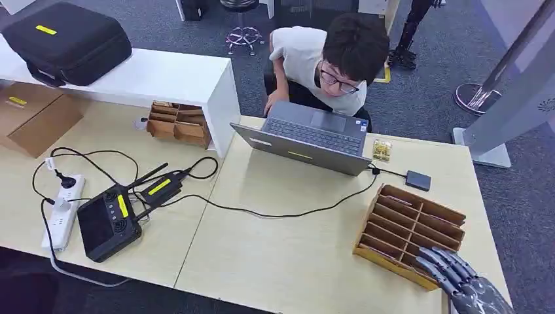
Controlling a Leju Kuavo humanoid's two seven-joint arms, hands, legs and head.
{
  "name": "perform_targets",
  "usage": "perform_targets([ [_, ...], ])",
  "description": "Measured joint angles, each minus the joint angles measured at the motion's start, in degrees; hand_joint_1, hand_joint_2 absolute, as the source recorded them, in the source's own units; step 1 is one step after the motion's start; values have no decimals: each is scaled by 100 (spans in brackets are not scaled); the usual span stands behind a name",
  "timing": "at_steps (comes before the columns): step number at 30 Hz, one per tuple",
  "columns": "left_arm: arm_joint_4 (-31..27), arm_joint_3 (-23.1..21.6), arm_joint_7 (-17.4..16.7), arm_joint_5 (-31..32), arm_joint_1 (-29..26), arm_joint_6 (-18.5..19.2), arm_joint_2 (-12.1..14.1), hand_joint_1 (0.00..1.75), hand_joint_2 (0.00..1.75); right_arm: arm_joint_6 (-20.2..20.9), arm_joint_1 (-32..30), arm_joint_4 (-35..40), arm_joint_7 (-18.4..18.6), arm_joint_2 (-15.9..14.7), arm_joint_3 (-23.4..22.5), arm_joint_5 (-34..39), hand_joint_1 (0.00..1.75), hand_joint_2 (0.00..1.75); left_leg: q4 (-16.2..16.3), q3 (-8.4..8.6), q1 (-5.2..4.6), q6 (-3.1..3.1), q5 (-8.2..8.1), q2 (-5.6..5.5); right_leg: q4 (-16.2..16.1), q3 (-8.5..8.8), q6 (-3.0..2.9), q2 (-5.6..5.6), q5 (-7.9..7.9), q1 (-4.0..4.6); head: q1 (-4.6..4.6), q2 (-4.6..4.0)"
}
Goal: Pass the card to the sensor for recognition and then transmit it.
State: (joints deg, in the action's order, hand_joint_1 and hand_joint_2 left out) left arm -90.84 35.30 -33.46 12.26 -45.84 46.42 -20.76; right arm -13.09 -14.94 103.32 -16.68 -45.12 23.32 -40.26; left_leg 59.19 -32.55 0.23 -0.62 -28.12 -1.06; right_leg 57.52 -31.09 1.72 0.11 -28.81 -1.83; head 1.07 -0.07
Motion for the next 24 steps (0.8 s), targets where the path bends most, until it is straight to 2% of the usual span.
perform_targets([
  [7, 0, 59, 66, 112, 73, 109, 2, 0, 175, 35, 309, -326, 2, 304, 348, 0, 0, 175, 0, 0, -1, -1, 1, -3, 0, 3, 0, -1, 0, -1, 0, 0],
  [15, 2, 94, 92, 136, 88, 145, 2, 0, 175, 15, 422, -494, 0, 453, 510, 0, 0, 175, 0, -2, -1, -1, 1, -3, 0, 9, 0, -1, 0, -1, 2, 0],
  [24, 2, 238, 229, 400, 157, 365, 2, 0, 175, -716, 578, -916, 61, 798, 637, -256, 0, 175, -1, 1, 0, -1, 1, -3, 1, 5, 0, -2, 0, 0, 2, 0],
])
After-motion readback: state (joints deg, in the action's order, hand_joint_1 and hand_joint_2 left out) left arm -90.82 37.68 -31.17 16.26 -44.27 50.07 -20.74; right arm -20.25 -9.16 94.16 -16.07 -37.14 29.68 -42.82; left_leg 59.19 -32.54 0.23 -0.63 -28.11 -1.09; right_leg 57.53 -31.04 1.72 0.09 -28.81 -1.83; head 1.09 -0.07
